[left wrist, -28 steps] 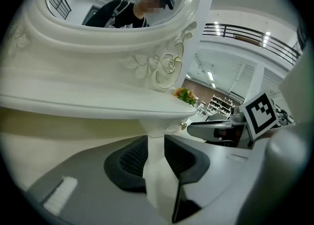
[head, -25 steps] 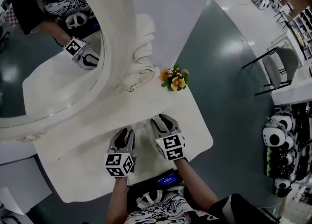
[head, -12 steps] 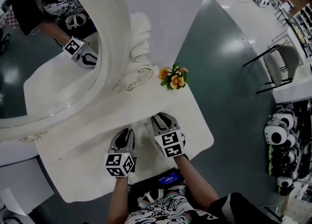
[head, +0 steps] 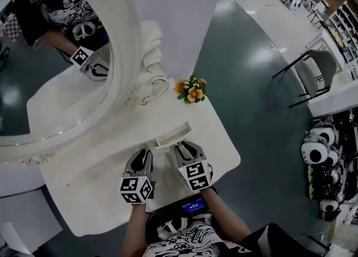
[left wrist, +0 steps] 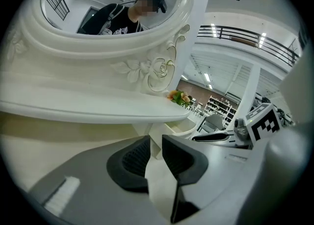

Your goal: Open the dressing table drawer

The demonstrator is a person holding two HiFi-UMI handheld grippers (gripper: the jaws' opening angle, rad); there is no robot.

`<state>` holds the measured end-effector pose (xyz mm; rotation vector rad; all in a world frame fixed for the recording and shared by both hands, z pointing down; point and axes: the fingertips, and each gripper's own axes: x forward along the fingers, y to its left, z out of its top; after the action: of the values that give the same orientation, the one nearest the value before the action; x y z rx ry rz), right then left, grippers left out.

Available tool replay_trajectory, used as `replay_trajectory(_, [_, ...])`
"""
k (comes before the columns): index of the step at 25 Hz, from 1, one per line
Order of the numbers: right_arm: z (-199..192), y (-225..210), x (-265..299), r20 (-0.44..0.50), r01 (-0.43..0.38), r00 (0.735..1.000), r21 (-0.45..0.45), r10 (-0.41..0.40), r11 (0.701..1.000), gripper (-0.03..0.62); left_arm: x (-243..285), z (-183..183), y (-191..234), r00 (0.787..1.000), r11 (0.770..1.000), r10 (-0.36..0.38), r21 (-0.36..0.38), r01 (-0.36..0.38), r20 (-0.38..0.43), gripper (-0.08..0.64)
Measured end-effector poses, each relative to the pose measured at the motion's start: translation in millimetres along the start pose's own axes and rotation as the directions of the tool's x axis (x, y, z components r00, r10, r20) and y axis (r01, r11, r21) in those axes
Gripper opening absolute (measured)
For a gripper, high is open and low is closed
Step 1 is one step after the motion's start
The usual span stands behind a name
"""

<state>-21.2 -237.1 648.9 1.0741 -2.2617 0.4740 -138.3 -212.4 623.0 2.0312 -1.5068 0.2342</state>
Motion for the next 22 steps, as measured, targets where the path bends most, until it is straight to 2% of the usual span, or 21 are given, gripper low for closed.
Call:
replay_trajectory(10, [-10, -4, -11, 0.008, 0.012, 1.0, 0.009, -0.012, 1.0, 0.114, -4, 6, -12, 1.0, 1.0, -0.016, 0.026, 0.016, 0.018, 0.084])
replay_trajectory(12, [-10, -5, -20, 0.025, 0.019, 0.999, 0.065, -0.021, 0.998, 0.112, -9, 11, -16, 0.999, 0.999, -0.018, 0.041, 0.017, 0.035, 0.084])
replay_trajectory(15, [5, -10, -50, 0.124, 0.018, 0.991, 0.227, -0.047, 0.974, 0.064, -23, 26, -23, 0.995, 0.996, -0.01, 0.086, 0.002, 0.099, 0.056])
replay_trajectory(18, [24, -8, -81, 0.217, 0.023, 0.973, 0.234, -0.075, 0.972, 0.002, -37, 37, -29, 0.99, 0.995, -0.009, 0.099, -0.006, 0.141, 0.046])
replay_trajectory(22, [36, -4, -111, 0.3, 0.015, 0.95, 0.229, -0.085, 0.973, 0.002, -56, 49, -35, 0.983, 0.991, 0.003, 0.129, -0.027, 0.184, 0.002])
